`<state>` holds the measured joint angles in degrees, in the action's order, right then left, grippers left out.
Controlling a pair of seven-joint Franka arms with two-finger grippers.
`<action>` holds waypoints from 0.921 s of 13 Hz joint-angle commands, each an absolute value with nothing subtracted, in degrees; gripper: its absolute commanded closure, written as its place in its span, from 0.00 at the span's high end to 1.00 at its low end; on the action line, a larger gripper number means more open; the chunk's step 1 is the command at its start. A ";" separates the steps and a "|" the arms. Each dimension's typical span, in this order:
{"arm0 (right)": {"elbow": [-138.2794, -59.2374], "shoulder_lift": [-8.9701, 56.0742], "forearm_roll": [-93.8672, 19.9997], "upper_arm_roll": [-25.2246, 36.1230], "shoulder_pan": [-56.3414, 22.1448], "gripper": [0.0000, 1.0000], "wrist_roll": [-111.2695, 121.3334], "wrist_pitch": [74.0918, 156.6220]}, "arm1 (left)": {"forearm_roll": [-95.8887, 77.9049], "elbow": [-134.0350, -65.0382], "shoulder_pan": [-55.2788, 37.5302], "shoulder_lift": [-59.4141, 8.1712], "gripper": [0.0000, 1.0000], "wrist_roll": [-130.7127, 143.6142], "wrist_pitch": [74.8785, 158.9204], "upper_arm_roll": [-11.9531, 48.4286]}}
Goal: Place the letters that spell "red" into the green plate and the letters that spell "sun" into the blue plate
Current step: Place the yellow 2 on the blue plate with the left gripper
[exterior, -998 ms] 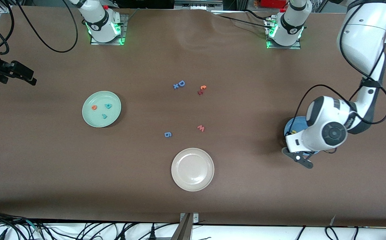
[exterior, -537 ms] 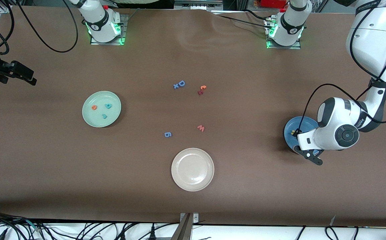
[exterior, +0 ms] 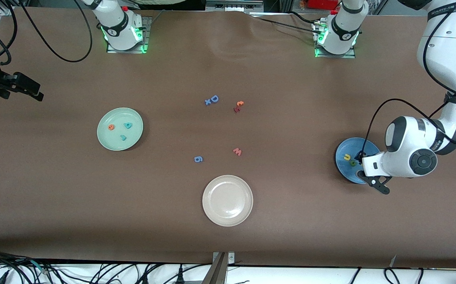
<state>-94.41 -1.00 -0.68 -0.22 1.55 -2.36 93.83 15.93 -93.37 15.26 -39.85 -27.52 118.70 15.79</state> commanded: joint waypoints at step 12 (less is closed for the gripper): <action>-93.87 -0.88 -0.44 -0.79 1.93 1.00 -2.11 93.16 | 8.29 -91.76 15.82 -23.14 1.00 -21.27 105.58 20.13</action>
<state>-94.44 -0.98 -0.68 -0.31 1.52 -2.33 93.81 12.38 -90.01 15.18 -30.58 -22.11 109.41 20.37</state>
